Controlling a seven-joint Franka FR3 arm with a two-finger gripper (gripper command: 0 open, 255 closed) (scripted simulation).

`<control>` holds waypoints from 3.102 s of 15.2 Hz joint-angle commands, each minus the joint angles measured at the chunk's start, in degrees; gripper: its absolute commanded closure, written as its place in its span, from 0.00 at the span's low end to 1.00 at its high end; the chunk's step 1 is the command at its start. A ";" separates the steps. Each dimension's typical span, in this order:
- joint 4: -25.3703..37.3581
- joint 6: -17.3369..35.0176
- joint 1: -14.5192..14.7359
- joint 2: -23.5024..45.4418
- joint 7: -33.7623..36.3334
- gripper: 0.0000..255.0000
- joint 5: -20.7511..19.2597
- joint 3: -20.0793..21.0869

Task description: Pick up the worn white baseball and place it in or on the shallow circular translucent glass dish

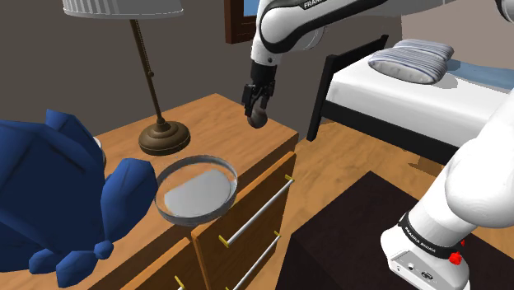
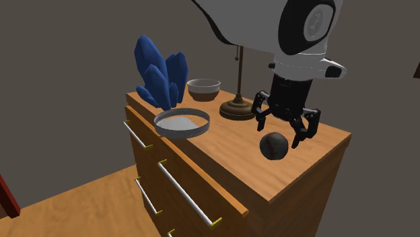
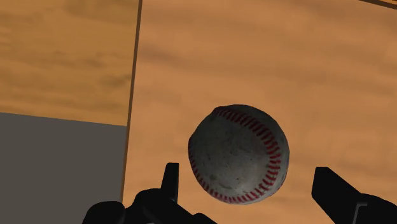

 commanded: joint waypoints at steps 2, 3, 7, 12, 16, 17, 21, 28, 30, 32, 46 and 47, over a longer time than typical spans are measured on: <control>-1.16 2.03 0.13 0.84 0.02 0.00 0.00 0.12; -1.16 2.03 0.13 0.83 0.02 0.00 0.00 0.12; -1.16 2.03 0.13 0.84 0.02 0.00 0.00 0.12; -1.15 2.02 0.13 0.84 0.02 1.00 0.00 0.12; -1.16 2.02 0.13 0.83 0.02 1.00 0.00 0.12; -1.16 2.02 0.13 0.83 0.02 1.00 0.00 0.12; -0.69 1.30 0.12 0.56 0.09 1.00 -0.01 0.11; 2.94 -3.87 0.02 -0.99 0.55 1.00 -0.11 0.02; 4.10 -5.35 -0.01 -1.33 0.69 1.00 -0.14 -0.01; 5.30 -6.84 -0.03 -1.62 0.83 1.00 -0.18 -0.03; 8.77 -10.87 4.45 -3.29 10.77 1.00 -0.76 4.69; 8.87 -10.75 5.11 -3.21 12.16 1.00 -0.88 5.38</control>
